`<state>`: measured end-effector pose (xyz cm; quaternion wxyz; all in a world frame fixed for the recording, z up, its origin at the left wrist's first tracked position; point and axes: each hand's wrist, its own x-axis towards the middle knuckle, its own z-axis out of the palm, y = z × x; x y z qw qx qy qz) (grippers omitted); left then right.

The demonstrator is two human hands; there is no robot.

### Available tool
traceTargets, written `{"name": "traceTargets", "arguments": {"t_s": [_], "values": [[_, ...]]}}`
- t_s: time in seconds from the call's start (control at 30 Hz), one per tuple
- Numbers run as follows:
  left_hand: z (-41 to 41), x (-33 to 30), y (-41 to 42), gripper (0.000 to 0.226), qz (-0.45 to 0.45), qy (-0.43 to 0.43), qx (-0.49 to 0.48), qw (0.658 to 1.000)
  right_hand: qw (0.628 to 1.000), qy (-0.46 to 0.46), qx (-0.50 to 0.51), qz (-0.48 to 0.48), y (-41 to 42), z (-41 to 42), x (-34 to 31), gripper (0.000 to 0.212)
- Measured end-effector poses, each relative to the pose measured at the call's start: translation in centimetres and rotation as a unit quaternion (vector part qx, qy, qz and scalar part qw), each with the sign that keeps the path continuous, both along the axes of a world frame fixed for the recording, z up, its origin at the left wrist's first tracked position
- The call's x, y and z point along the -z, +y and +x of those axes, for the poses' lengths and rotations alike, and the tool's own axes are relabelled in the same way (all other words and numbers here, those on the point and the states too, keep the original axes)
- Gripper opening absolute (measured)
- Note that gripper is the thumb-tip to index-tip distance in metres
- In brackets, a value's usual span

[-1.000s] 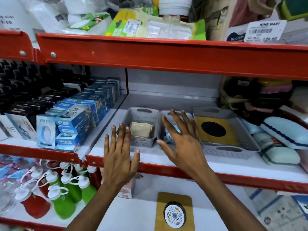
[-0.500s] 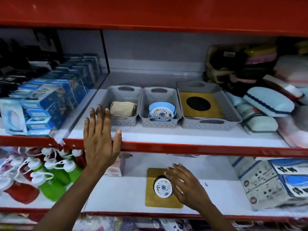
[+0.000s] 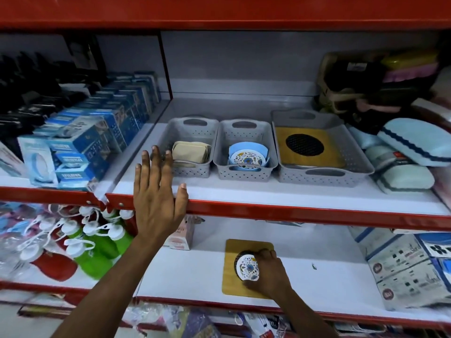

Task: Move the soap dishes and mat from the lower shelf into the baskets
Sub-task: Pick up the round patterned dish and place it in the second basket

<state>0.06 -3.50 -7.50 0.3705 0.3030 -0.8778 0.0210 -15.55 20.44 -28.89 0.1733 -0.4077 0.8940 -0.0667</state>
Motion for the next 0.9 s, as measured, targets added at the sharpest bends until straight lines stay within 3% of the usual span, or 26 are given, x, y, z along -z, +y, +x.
{"name": "traceTargets", "arguments": {"t_s": [0.2, 0.5, 0.7, 0.9], "values": [[0.0, 0.0, 0.0, 0.076, 0.008, -0.002, 0.0, 1.0, 1.0, 0.015, 0.02, -0.01, -0.1, 0.1, -1.0, 0.096], [0.0, 0.0, 0.2, 0.083, 0.019, 0.019, 0.001, 1.0, 0.946, 0.037, -0.002, -0.322, 1.1, 2.5, -10.8, 0.093], [0.0, 0.3, -0.1, 0.085, 0.018, 0.019, 0.004, 1.0, 0.899, 0.112, -0.065, -0.419, 1.3, 5.2, -17.7, 0.092], [0.2, 0.3, -0.2, 0.084, 0.027, -0.004, -0.001, 1.0, 0.875, 0.099, -0.04, -0.472, 0.3, 6.0, -22.9, 0.091]]}}
